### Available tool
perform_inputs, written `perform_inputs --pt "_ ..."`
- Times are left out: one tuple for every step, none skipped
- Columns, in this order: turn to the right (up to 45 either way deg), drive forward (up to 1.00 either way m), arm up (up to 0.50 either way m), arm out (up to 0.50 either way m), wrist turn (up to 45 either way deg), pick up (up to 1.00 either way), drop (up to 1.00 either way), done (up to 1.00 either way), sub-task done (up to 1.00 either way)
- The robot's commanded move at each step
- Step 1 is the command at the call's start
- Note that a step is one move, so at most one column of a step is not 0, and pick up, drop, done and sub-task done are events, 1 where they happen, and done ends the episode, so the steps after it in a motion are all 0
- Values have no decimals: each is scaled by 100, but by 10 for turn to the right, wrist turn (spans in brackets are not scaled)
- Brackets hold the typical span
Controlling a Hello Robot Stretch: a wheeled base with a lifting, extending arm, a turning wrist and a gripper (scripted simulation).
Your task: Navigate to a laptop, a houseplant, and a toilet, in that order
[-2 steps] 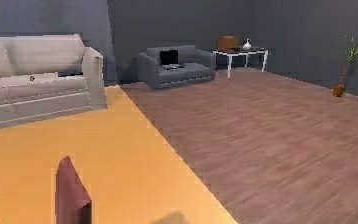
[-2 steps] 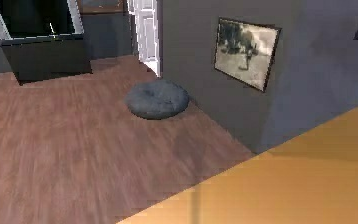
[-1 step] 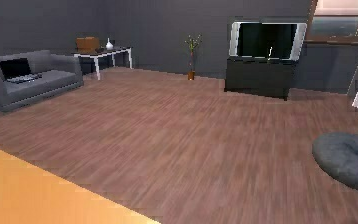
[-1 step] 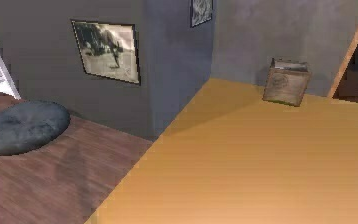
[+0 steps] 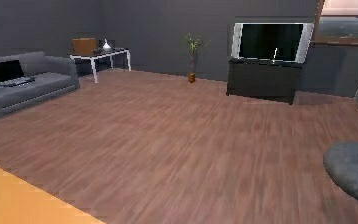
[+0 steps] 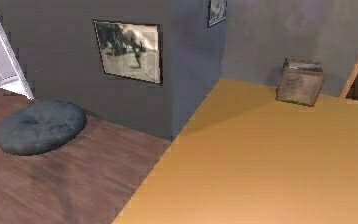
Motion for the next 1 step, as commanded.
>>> perform_inputs --pt "-180 0 0 0 0 0 0 0 0"
